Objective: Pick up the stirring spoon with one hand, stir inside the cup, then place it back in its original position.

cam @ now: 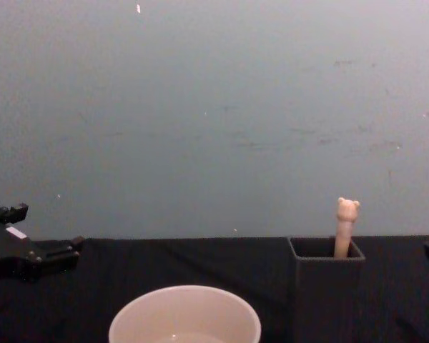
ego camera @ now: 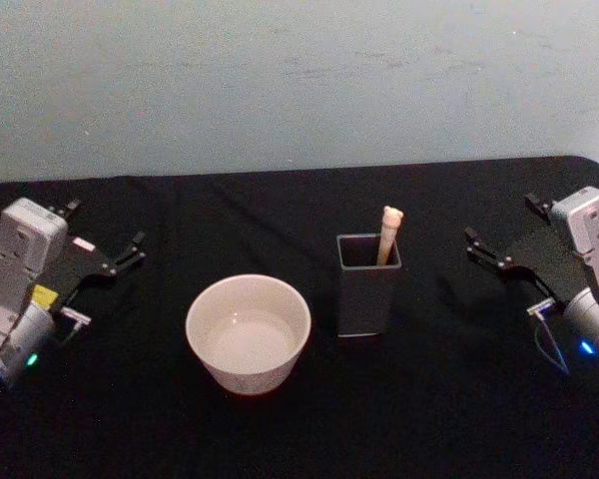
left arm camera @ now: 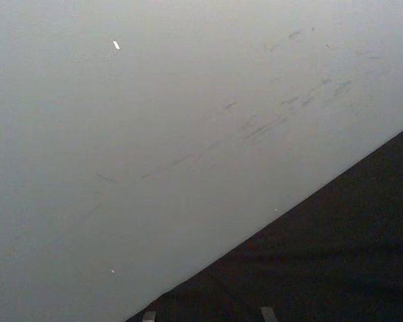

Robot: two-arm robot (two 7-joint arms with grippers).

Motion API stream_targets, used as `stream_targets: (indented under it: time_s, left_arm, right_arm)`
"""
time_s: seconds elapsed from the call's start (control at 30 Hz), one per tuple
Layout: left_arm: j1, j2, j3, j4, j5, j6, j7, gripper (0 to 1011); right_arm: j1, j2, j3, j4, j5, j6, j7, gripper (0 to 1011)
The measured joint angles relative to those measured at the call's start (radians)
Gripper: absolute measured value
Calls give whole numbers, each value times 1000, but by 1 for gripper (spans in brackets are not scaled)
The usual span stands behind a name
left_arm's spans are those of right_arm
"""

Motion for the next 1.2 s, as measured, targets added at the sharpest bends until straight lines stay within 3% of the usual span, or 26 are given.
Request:
stream_targets:
  time_s: [1.2]
  left_arm:
    - [0, 0, 0, 0, 0, 0, 0, 1001]
  right_arm:
    - [0, 0, 0, 0, 0, 0, 0, 1002]
